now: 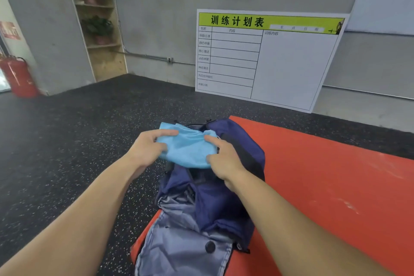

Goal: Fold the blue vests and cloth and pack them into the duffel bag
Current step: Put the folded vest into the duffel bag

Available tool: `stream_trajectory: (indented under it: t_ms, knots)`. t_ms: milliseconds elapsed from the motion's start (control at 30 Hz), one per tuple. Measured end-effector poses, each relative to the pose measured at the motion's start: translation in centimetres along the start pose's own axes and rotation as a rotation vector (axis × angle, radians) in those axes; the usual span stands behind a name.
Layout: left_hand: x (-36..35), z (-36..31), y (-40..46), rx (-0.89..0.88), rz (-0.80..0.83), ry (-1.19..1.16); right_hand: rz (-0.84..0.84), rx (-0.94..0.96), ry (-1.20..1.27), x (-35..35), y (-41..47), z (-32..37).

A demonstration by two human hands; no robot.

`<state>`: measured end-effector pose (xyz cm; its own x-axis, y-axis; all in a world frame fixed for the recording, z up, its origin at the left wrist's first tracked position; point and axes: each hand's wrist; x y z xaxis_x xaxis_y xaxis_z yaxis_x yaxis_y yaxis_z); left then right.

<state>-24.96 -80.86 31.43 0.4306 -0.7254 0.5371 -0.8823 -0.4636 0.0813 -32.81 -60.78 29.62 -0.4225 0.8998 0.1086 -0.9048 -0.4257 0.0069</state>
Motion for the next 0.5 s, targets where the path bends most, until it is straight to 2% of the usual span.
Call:
stream_trajectory:
  t_ms: [133,367,500]
  knots:
    - [-3.8,-1.9,0.4,-0.023,0.079,0.018,-0.061,-0.020,-0.105,4.2,-0.6,-1.4]
    - [-10.2,-3.3,1.1,-0.023,0.203,0.007,-0.162,-0.038,-0.143,9.0,-1.8,-2.8]
    - [-11.4,-2.4,1.5,-0.079,0.292,0.146,-0.132,-0.060,-0.257,9.7,-2.2,-3.1]
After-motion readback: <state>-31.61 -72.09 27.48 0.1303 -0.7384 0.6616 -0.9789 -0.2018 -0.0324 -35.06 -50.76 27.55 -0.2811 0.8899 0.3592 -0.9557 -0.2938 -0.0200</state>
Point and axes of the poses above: each hand's wrist, its own y-axis towards the middle knuckle, its own x-axis out of the back of the hand, z = x × y, and after that the axes turned 14 degrees about y, right-handed
